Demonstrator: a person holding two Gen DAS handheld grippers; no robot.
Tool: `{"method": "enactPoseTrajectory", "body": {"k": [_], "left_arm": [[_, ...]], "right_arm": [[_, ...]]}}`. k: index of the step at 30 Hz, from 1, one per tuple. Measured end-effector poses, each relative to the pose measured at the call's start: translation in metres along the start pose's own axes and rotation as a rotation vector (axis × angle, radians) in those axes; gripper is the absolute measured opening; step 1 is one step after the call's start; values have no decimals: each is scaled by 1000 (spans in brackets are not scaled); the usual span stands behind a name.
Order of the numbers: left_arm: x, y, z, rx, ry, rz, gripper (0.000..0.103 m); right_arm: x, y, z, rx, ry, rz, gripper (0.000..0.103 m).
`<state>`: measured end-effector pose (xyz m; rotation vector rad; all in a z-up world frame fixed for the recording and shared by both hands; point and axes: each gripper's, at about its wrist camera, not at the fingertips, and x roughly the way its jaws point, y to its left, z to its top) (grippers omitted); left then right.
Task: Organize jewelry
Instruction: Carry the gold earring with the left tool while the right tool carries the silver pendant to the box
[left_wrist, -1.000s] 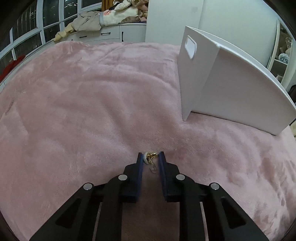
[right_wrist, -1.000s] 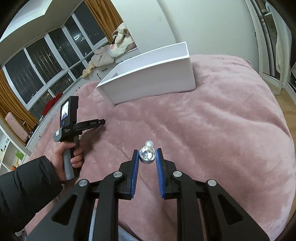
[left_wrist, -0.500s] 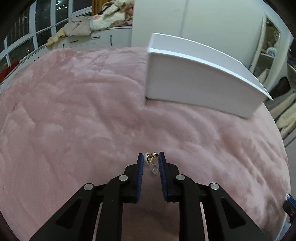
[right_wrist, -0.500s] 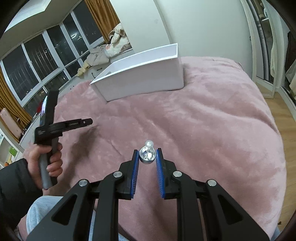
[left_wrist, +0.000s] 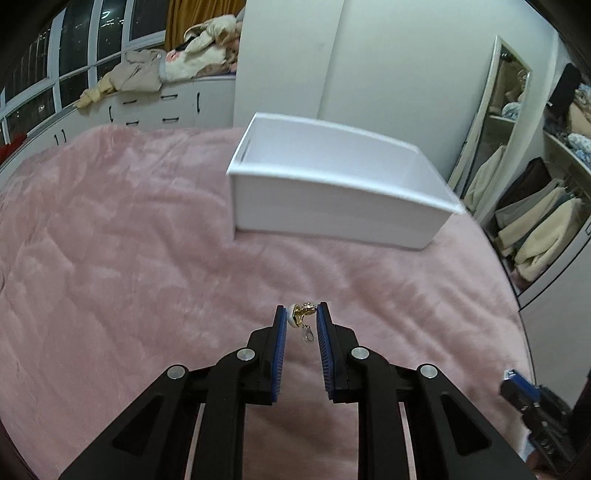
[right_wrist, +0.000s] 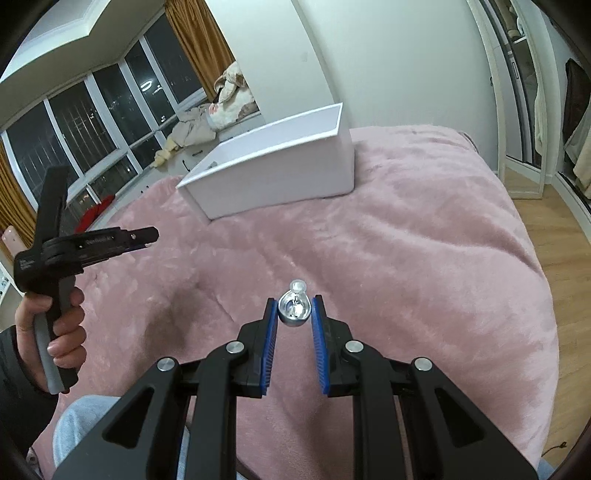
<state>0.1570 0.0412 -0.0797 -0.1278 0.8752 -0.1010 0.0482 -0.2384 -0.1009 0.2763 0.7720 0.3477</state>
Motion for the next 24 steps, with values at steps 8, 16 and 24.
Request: {"method": "enactPoseTrajectory", "body": {"k": [8, 16, 24], "left_arm": [[-43, -18, 22, 12, -76, -10, 22], [-54, -21, 58, 7, -118, -21, 22], [-33, -33, 97, 48, -123, 5, 22]], "right_arm": [[-29, 8, 33, 4, -60, 31, 19], [-38, 10, 75, -54, -88, -3, 19], [-10, 2, 129, -55, -109, 1, 19]]}}
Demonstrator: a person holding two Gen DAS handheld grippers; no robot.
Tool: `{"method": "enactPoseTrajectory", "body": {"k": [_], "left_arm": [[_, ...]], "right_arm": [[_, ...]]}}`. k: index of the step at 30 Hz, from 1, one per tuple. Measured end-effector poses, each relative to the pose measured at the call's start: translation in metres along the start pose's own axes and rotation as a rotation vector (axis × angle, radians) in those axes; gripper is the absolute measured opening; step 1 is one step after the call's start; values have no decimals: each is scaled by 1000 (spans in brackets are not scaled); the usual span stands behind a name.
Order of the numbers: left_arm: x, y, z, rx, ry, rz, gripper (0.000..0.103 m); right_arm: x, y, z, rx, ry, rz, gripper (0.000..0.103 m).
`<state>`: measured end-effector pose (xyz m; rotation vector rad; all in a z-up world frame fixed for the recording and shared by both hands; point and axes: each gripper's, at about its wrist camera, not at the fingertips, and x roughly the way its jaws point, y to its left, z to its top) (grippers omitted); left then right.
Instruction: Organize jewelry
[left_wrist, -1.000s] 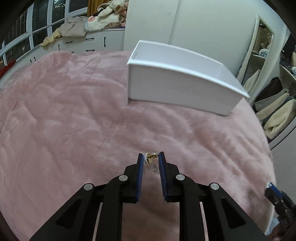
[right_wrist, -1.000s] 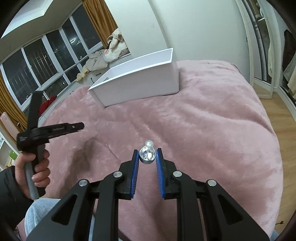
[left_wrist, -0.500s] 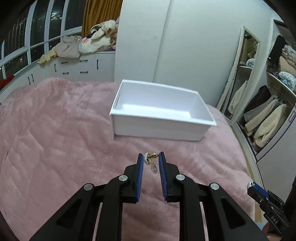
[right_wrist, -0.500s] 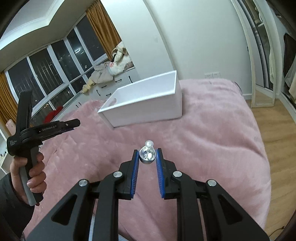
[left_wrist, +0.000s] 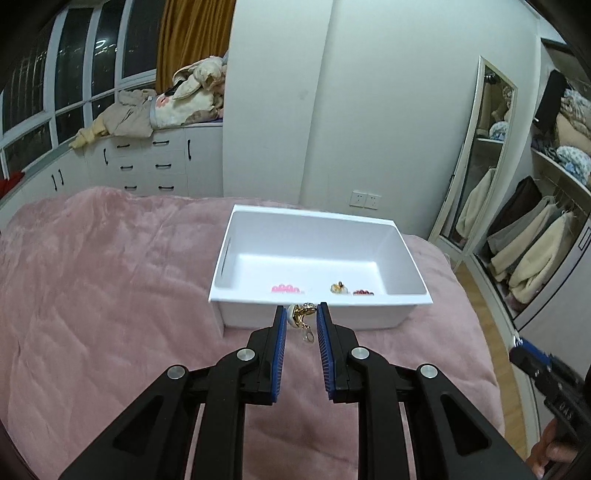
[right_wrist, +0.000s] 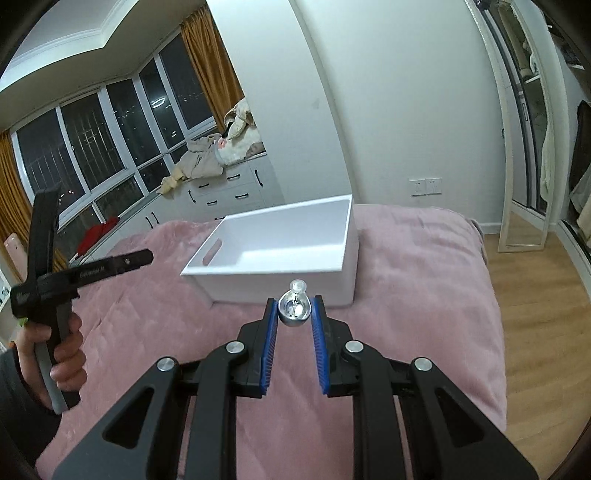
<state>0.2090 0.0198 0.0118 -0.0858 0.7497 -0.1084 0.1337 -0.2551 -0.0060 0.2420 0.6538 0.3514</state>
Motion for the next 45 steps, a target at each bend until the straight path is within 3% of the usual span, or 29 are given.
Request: {"method": "enactPoseTrajectory", "body": {"k": [9, 14, 20, 28, 30, 31, 32, 34, 36, 38, 40, 42, 45], "left_arm": [[67, -3, 35, 7, 39, 16, 22], [103, -3, 52, 28, 41, 24, 22], [148, 13, 64, -1, 72, 47, 22], [197, 29, 46, -21, 178, 61, 22], [200, 32, 43, -32, 190, 60, 34], [199, 34, 43, -35, 187, 82, 46], [196, 35, 42, -35, 176, 93, 49], [187, 36, 44, -40, 162, 80, 54], [168, 38, 49, -47, 128, 77, 70], [142, 41, 54, -65, 73, 74, 88], [120, 43, 57, -71, 43, 100, 92], [96, 43, 57, -52, 20, 120, 92], [71, 39, 51, -7, 46, 118, 92]], "right_arm": [[78, 8, 61, -33, -10, 35, 19], [130, 7, 80, -87, 35, 17, 19], [185, 2, 78, -128, 129, 3, 19], [232, 5, 56, -155, 228, 14, 20], [233, 9, 56, -160, 228, 21, 36], [230, 14, 57, -157, 209, 44, 58], [226, 18, 59, -165, 193, 36, 85], [212, 24, 61, -181, 120, -6, 87], [201, 23, 65, -157, 105, -3, 98], [181, 20, 69, -107, 76, -18, 98], [159, 20, 71, -85, 64, 22, 98], [137, 28, 70, -102, 54, 3, 98], [108, 45, 70, -120, 64, -20, 98]]}}
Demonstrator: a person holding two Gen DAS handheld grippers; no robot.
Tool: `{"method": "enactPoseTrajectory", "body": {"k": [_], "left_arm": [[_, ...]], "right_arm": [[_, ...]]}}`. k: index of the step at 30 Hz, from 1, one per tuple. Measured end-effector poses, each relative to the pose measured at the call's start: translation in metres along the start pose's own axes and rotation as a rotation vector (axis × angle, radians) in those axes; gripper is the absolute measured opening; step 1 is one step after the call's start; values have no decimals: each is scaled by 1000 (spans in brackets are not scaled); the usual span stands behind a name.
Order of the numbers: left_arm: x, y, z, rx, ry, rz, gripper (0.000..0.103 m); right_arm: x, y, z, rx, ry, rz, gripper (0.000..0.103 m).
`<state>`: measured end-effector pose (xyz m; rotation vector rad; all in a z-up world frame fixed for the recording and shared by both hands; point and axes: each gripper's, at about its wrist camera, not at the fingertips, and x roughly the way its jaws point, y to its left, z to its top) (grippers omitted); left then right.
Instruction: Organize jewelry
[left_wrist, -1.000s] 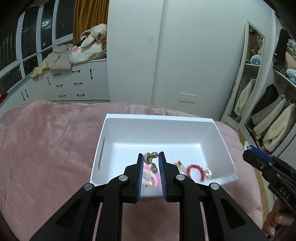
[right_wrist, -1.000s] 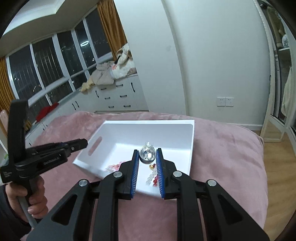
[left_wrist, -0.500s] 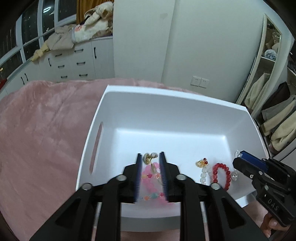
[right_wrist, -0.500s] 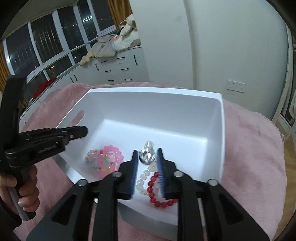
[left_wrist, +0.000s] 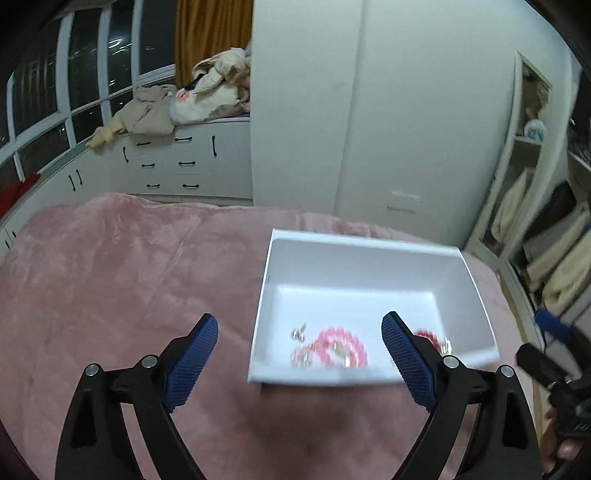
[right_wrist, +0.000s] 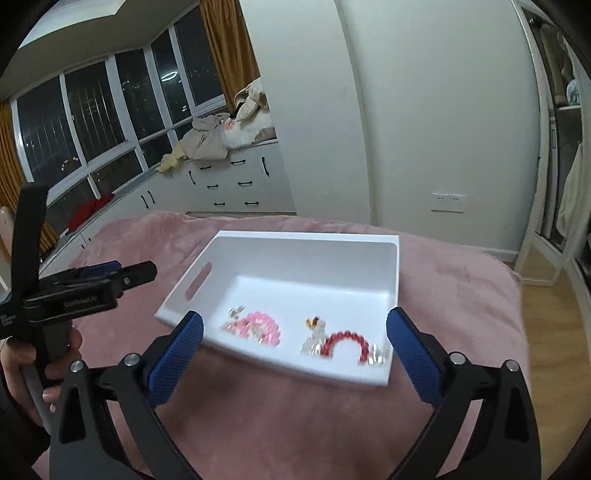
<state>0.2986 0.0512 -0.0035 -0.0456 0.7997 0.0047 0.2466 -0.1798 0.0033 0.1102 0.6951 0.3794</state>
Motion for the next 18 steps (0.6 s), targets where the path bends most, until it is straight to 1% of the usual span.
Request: {"method": "enactPoseTrajectory", "body": {"k": [6, 9, 12, 18], "left_arm": [[-55, -5, -26, 32, 4, -1, 93], [-79, -8, -40, 38, 2, -8, 93], [-106, -9, -59, 59, -7, 1, 93], [-142, -7, -91, 65, -12, 8, 93]], "right_arm": [[-53, 20, -11, -12, 22, -33, 98], [-77, 28, -21, -24, 36, -56, 98], [-100, 32, -32, -23, 41, -63, 98], [-136, 40, -53, -9, 54, -76, 98]]}}
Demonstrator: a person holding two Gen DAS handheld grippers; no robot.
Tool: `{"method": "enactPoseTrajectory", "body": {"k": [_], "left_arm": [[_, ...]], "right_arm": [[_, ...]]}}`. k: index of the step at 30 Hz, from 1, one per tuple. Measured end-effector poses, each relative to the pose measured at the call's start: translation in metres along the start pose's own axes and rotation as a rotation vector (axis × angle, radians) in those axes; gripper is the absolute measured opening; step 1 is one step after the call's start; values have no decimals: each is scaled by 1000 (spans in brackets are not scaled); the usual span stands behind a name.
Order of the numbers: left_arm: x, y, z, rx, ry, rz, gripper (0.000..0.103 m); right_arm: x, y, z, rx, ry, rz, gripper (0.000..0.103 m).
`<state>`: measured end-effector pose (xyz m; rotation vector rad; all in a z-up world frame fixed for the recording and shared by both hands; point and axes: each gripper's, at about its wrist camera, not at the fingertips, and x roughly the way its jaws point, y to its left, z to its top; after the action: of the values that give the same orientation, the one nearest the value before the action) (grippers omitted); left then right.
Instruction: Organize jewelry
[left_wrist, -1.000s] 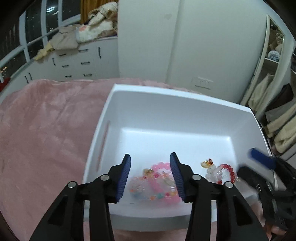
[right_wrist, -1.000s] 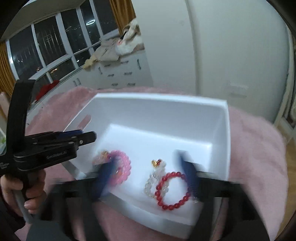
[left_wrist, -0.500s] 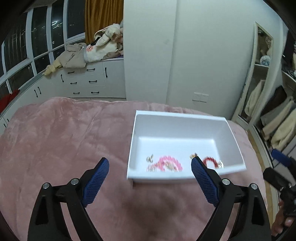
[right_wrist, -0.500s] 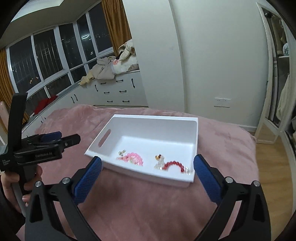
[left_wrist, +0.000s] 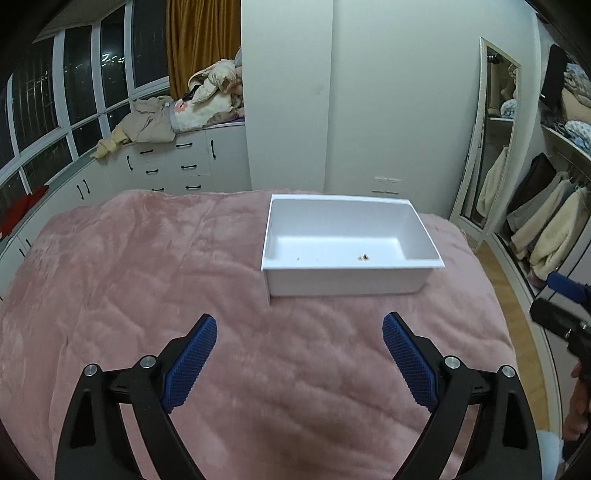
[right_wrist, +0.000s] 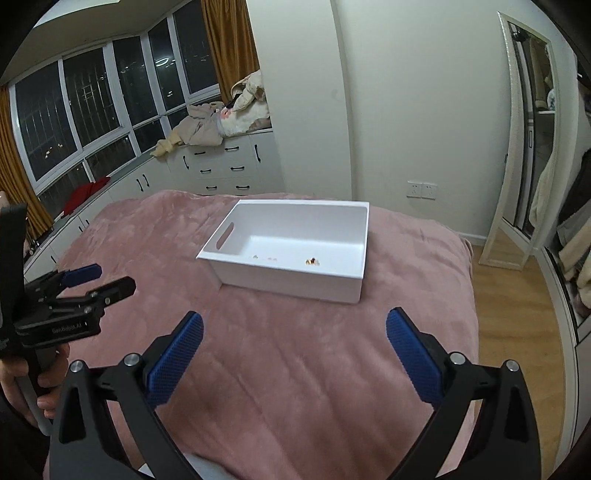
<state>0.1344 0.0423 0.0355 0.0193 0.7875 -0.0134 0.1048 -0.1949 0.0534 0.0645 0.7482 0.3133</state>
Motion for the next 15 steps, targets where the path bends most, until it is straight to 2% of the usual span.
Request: {"method": "enactPoseTrajectory", "body": {"k": [4, 7, 15], "left_arm": [[-14, -1, -20, -3, -4, 23, 93], [-21, 0, -32, -10, 6, 11, 93], [-41, -7, -39, 24, -13, 25, 93]], "right_arm": [[-8, 8, -10, -12, 19, -3, 98], [-13, 12, -17, -23, 27, 2, 98], [-18, 16, -27, -24, 35, -7, 98]]}}
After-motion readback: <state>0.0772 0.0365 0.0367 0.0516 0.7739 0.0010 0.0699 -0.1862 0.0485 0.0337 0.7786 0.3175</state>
